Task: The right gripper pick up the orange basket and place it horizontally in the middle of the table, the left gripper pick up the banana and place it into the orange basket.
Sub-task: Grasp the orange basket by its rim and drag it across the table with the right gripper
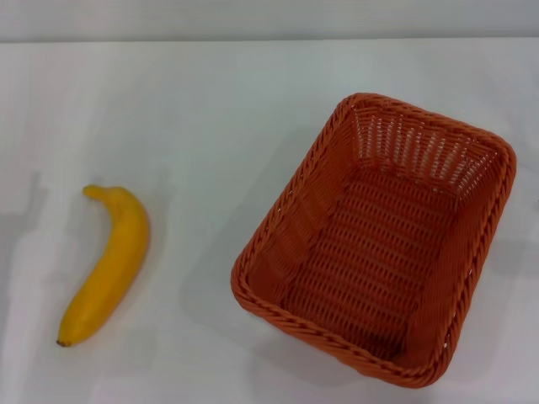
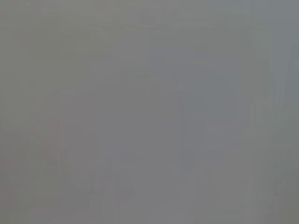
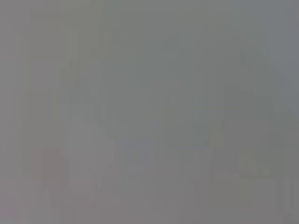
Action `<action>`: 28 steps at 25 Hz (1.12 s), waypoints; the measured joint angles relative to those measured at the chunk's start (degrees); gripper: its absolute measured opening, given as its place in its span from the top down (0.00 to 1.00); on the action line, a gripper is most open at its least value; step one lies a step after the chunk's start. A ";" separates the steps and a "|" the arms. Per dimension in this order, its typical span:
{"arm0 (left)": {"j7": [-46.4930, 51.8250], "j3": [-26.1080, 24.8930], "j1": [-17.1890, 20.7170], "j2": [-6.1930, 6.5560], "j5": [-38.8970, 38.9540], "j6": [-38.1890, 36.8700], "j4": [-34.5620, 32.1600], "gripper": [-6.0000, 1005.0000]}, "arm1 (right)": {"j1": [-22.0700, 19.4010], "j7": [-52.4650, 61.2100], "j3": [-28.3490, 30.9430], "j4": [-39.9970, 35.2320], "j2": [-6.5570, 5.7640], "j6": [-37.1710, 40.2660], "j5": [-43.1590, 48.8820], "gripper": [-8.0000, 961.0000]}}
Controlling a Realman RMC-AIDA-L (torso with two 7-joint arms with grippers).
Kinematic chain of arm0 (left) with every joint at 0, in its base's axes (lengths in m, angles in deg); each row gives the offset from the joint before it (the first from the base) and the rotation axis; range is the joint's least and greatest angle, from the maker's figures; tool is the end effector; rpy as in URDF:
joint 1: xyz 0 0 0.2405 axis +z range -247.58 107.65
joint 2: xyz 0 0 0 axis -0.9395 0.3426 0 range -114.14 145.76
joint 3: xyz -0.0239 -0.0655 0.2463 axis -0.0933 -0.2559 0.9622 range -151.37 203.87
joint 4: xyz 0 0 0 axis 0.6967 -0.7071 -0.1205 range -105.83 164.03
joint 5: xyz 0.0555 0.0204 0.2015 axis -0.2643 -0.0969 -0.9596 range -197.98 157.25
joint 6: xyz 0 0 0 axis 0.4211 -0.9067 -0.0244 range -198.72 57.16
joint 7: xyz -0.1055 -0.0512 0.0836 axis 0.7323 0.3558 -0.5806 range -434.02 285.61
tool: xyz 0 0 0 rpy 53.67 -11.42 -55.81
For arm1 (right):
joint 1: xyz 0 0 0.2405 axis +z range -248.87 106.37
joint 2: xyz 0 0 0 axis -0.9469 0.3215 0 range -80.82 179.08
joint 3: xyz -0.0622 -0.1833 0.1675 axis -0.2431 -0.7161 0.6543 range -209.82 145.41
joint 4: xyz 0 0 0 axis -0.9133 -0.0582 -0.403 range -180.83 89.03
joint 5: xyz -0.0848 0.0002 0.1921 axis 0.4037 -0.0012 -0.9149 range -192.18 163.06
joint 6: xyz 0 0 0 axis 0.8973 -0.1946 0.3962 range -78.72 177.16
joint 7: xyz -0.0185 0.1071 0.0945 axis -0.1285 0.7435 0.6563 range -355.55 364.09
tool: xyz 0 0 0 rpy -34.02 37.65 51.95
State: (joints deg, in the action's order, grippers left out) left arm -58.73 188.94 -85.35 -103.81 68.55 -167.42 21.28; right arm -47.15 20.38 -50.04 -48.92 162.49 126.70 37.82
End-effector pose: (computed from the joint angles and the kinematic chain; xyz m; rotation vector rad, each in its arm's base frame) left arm -0.3434 0.2450 0.0324 -1.2375 -0.4452 -0.9782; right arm 0.3786 0.3185 0.1000 -1.2978 0.4141 0.6929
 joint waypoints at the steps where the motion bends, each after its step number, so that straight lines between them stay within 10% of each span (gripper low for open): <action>1: 0.00 0.00 0.01 0.00 0.01 0.18 0.00 0.12 | -0.06 0.00 0.00 -0.08 0.11 -0.02 -0.01 0.09; 16: 0.00 -0.46 -0.41 0.23 0.44 2.13 0.51 0.12 | 0.97 3.56 -1.64 -3.12 1.23 -3.19 0.69 0.10; 23: 0.02 -0.44 -0.56 0.43 0.62 2.67 1.25 0.12 | -1.43 21.84 -19.17 -16.13 0.60 -9.11 0.86 0.10; 28: 2.56 -0.17 -1.22 0.59 0.15 2.89 3.93 0.12 | -3.53 42.43 -35.01 -31.00 -2.21 -15.93 6.43 0.10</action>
State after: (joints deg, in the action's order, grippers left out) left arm -56.17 188.77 -86.57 -103.22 68.70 -164.53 25.21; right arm -50.68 62.81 -85.05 -79.92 160.28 110.78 44.25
